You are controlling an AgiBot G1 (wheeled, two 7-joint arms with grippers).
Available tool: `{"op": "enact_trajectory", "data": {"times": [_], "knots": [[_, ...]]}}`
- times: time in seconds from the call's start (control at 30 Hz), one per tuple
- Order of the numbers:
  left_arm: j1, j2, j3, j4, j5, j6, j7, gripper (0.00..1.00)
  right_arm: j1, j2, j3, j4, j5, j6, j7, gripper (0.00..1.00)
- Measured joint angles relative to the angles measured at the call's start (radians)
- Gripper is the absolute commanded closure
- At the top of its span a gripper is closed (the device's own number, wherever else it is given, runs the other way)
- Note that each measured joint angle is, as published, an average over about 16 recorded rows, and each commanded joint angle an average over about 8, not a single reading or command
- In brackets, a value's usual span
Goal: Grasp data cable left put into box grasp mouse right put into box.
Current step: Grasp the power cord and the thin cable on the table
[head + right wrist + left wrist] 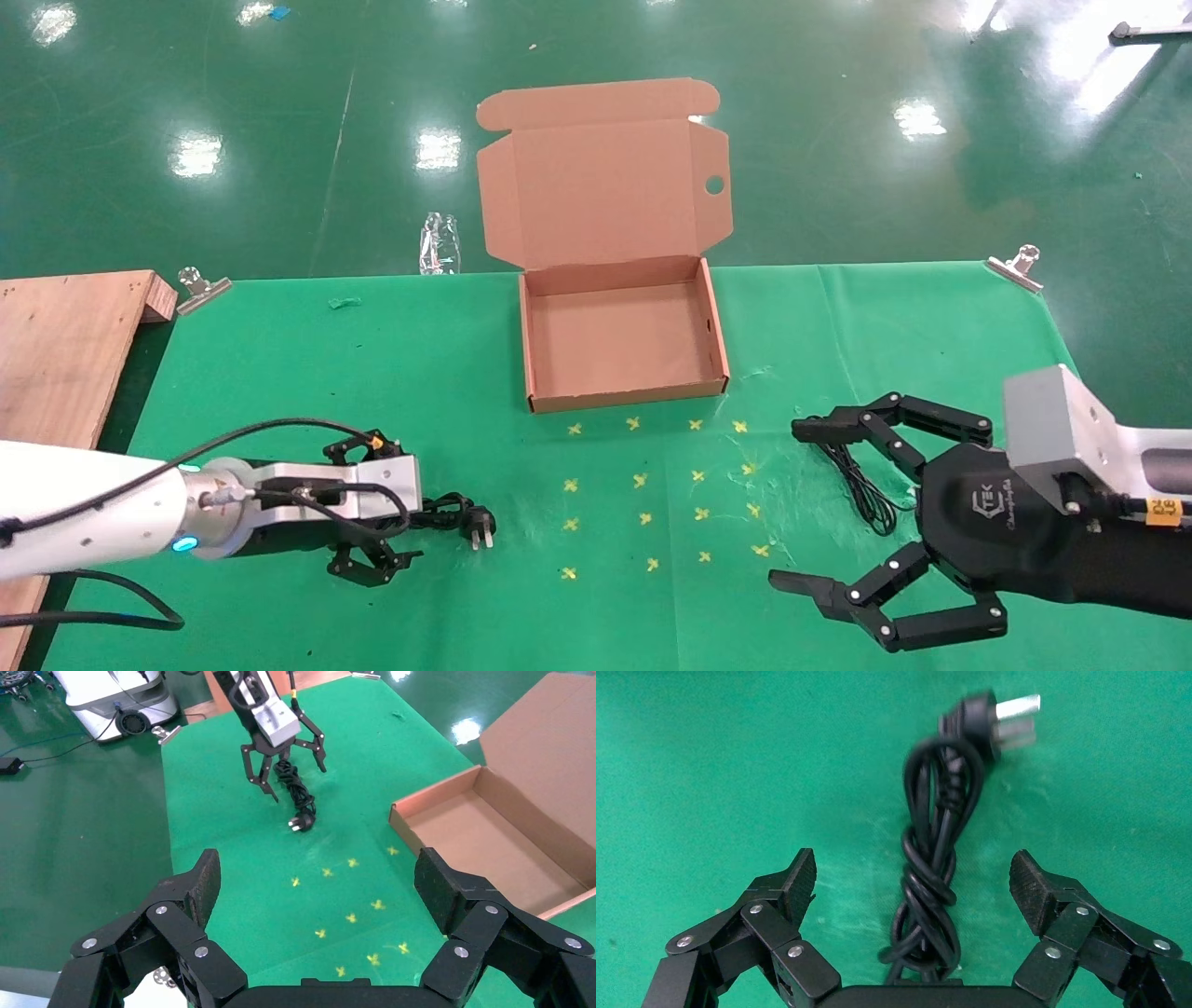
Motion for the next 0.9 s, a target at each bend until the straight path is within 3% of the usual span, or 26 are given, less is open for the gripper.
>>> {"op": "enact_trajectory", "data": {"times": [0.2,0.37,0.63,0.9], "knots": [[0.011,0.015,0.011,0.000,0.066,-0.023,-0.041,0.00,-0.006,0.010,-0.008,0.000,-0.023,0.006,0.010,0.00],[0.013,0.022,0.014,0.000,0.097,-0.032,-0.065,0.00,0.006,0.021,-0.037,0.001,-0.104,0.021,0.061,0.00],[0.010,0.028,0.017,-0.001,0.114,-0.031,-0.079,0.00,0.051,-0.004,-0.121,-0.004,-0.348,0.086,0.186,0.00],[0.010,0.028,0.018,-0.001,0.115,-0.030,-0.080,0.00,0.100,-0.095,-0.199,-0.052,-0.600,0.187,0.281,0.00]]}}
